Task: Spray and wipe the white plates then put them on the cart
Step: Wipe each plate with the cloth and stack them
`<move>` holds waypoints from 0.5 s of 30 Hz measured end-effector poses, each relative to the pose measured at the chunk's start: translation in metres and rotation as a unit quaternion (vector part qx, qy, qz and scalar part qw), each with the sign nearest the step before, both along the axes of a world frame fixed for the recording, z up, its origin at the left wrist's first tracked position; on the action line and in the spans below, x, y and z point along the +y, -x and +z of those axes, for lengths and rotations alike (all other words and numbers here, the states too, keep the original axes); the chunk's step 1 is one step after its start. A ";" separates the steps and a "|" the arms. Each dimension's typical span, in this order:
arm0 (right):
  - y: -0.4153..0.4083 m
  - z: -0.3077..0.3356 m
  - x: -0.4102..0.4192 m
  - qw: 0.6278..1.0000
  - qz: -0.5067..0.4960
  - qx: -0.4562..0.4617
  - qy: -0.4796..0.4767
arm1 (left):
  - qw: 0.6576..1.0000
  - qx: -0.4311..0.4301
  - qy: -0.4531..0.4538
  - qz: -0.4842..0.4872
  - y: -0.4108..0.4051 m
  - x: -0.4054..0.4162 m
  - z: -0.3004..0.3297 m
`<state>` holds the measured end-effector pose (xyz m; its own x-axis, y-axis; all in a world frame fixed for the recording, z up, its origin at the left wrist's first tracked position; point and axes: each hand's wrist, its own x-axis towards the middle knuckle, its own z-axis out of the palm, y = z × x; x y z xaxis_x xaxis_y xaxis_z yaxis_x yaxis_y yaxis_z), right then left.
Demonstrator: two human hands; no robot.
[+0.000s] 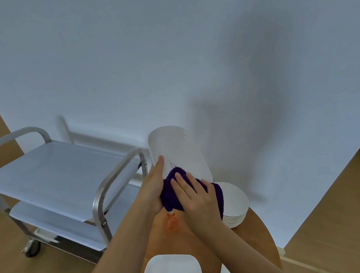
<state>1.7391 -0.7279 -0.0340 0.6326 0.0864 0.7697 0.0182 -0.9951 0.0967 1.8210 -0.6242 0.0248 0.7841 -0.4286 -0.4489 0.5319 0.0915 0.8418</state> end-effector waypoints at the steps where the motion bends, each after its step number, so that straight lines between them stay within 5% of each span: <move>1: 0.001 -0.002 0.001 1.000 0.005 0.011 0.006 | 1.000 0.005 -0.003 0.014 0.001 -0.001 -0.005; 4: 0.010 -0.007 -0.009 0.994 0.072 0.046 0.070 | 0.999 -0.044 0.020 -0.003 -0.010 0.007 -0.011; 7: 0.020 -0.010 -0.034 0.976 0.132 0.083 0.154 | 0.986 -0.105 0.018 -0.129 -0.019 0.020 -0.008; 15: 0.021 0.006 -0.076 0.935 0.185 0.162 0.256 | 0.924 -0.172 -0.107 -0.324 -0.020 0.028 0.007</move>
<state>1.7178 -0.8039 -0.0278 0.6798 0.6496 0.3404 0.4627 -0.7400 0.4882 1.8411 -0.5965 0.0316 0.5057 -0.7885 -0.3500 0.1145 -0.3407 0.9332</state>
